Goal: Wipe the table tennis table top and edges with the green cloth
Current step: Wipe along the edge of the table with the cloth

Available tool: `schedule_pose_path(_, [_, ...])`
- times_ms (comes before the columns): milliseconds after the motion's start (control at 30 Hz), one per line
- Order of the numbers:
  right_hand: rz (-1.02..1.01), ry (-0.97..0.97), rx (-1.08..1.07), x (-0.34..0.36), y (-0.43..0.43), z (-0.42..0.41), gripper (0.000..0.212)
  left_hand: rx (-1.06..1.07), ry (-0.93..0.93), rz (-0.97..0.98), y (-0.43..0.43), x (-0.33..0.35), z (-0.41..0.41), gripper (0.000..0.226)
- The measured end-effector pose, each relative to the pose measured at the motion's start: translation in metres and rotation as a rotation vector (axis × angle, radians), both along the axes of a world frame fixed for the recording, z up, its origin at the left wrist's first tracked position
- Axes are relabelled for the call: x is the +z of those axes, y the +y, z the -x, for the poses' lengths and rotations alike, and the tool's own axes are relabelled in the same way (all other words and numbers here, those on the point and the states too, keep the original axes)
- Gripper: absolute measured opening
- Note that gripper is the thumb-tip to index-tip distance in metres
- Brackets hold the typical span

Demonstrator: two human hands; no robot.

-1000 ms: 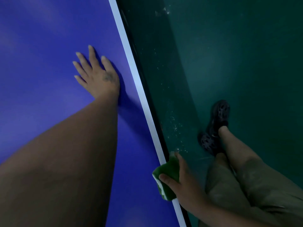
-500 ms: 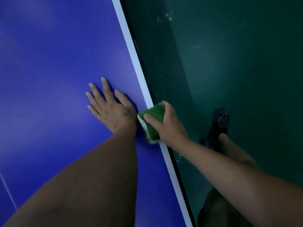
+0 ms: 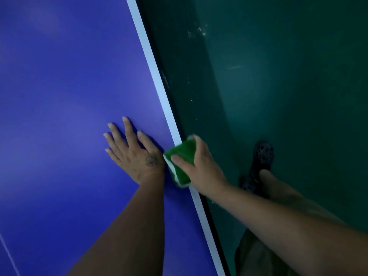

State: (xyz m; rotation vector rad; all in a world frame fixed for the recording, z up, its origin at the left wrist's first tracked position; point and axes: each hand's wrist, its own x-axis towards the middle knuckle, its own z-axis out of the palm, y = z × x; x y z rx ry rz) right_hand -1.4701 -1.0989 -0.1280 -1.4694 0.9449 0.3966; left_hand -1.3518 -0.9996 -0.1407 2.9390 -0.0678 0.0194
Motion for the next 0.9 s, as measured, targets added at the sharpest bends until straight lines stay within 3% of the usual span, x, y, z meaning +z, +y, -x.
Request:
schedule_pose_path(200, [0.013, 0.084, 0.037, 0.0, 0.011, 0.012, 0.099, -0.013, -0.024, 0.002, 0.002, -0.006, -0.002, 0.053])
schedule_pose_path(600, [0.064, -0.013, -0.031, -0.012, -0.098, -0.188, 0.092, 0.0, 0.002, 0.014, 0.0, -0.001, -0.002, 0.054])
schedule_pose_path(733, [0.025, -0.01, -0.041, -0.009, -0.096, -0.173, 0.09, 0.0, 0.004, 0.03, 0.001, -0.001, -0.002, 0.053])
schedule_pose_path(900, [0.003, 0.03, 0.044, 0.003, -0.059, -0.096, 0.089, -0.012, -0.006, 0.034, 0.002, -0.004, -0.003, 0.053])
